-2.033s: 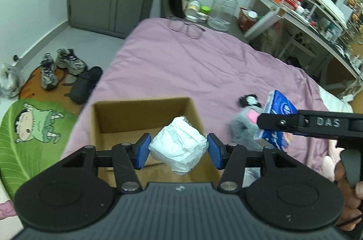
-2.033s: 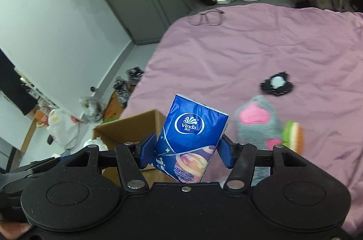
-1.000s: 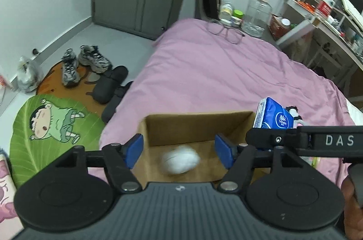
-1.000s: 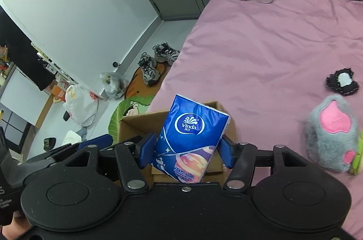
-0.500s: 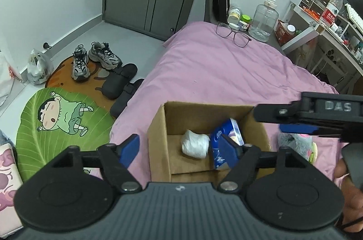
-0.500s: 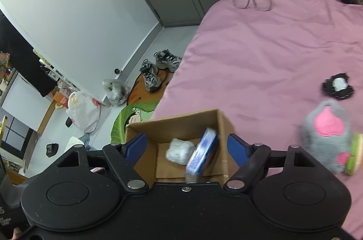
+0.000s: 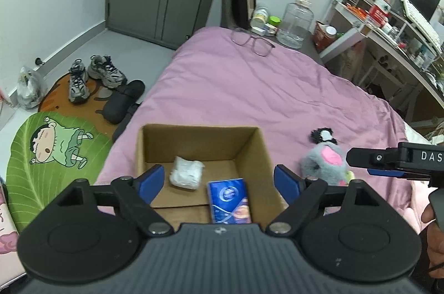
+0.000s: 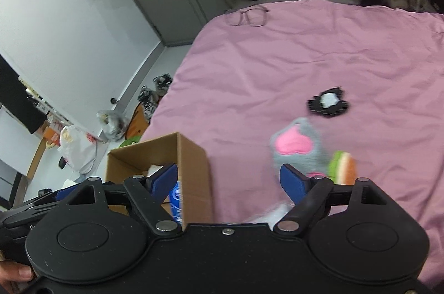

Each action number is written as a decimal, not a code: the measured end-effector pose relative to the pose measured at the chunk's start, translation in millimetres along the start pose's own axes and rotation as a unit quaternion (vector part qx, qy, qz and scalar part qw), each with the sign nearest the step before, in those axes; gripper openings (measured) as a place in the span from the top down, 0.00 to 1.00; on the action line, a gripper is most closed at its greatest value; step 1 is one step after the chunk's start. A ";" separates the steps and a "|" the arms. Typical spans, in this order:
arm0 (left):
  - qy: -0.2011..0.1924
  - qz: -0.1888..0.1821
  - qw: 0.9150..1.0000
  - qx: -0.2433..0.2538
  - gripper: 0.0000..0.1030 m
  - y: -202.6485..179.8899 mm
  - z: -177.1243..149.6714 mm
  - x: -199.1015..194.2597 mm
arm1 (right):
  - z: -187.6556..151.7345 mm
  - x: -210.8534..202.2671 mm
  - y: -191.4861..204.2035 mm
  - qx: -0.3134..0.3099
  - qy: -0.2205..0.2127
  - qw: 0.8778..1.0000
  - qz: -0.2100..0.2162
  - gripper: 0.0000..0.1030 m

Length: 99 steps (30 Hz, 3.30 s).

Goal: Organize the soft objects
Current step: 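Grasp the blue denim plush with the left tool while the right tool grasps the burger plush, then carry both plushes to the cardboard box and open both tools over it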

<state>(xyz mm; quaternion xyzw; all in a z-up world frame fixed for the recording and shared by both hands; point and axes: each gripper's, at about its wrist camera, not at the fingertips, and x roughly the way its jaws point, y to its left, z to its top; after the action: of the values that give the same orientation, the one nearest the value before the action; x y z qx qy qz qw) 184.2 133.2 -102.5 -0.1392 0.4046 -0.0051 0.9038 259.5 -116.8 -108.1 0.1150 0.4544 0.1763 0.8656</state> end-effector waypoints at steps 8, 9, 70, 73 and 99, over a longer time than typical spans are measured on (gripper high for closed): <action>0.009 -0.020 1.000 0.021 0.18 -36.1 -3.6 -1.6 | -4.1 -19.8 -30.2 0.010 0.000 1.000 -0.015 0.22; 0.011 -0.021 0.999 0.023 0.18 -40.2 -3.8 -1.4 | -4.9 -21.6 -33.4 0.010 0.000 1.000 -0.016 0.22; 0.276 -0.074 0.947 0.149 0.72 -181.8 -64.5 178.8 | -0.5 73.0 -168.3 0.085 0.118 0.989 0.015 0.48; 0.276 -0.078 0.948 0.138 0.74 -179.9 -61.2 177.5 | -0.2 80.0 -166.1 0.083 0.120 0.989 0.017 0.50; 0.141 -0.103 0.982 0.077 0.87 -158.7 -21.8 106.6 | 1.7 54.3 -140.9 0.043 0.094 0.994 -0.033 0.77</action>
<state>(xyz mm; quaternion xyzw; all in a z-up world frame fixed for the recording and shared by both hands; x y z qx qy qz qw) 256.4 -37.7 -153.5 -0.1079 0.5100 -0.1492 0.8402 317.7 -223.1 -198.3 0.1198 0.5444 0.1376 0.8187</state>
